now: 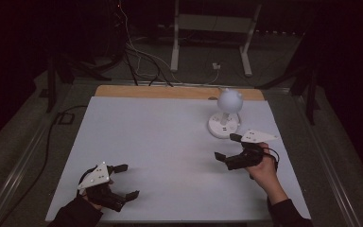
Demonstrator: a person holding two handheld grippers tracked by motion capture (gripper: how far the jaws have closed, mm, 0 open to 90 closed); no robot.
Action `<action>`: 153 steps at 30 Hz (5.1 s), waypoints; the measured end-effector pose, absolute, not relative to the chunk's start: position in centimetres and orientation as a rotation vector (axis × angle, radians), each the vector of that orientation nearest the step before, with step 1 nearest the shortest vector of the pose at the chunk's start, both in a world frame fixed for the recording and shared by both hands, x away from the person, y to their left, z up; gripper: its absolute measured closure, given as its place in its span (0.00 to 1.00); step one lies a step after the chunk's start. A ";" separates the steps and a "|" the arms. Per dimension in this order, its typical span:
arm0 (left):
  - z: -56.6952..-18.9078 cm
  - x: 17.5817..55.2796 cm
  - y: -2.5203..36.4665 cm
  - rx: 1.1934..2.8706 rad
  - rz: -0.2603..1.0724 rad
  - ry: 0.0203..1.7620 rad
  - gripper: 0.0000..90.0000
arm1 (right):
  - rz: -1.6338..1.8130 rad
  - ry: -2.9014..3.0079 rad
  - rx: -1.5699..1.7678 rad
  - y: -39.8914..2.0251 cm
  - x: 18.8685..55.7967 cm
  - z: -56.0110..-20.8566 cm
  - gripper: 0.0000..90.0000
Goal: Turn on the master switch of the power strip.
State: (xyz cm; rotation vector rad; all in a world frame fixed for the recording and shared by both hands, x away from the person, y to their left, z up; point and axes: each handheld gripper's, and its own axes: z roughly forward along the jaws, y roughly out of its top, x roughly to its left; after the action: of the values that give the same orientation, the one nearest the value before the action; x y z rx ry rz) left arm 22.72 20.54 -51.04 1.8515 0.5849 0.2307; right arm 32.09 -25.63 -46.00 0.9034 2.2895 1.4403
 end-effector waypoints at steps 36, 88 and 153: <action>-51.1 22.8 20.6 1.850 0.229 0.594 0.00 | 1.364 2.173 1.119 -29.0 38.5 -48.3 0.00; -51.2 22.9 20.8 1.846 0.220 0.601 0.00 | 1.235 1.900 1.602 -30.1 43.0 -50.3 0.99; -51.3 23.0 20.7 1.852 0.221 0.602 0.00 | 1.040 2.242 0.880 -30.5 42.9 -50.7 1.00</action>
State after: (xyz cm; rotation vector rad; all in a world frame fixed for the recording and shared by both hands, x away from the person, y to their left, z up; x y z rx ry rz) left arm 22.95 20.72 -51.28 1.8522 0.6016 0.2210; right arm 42.93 -30.47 -50.72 0.8796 2.2419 1.0397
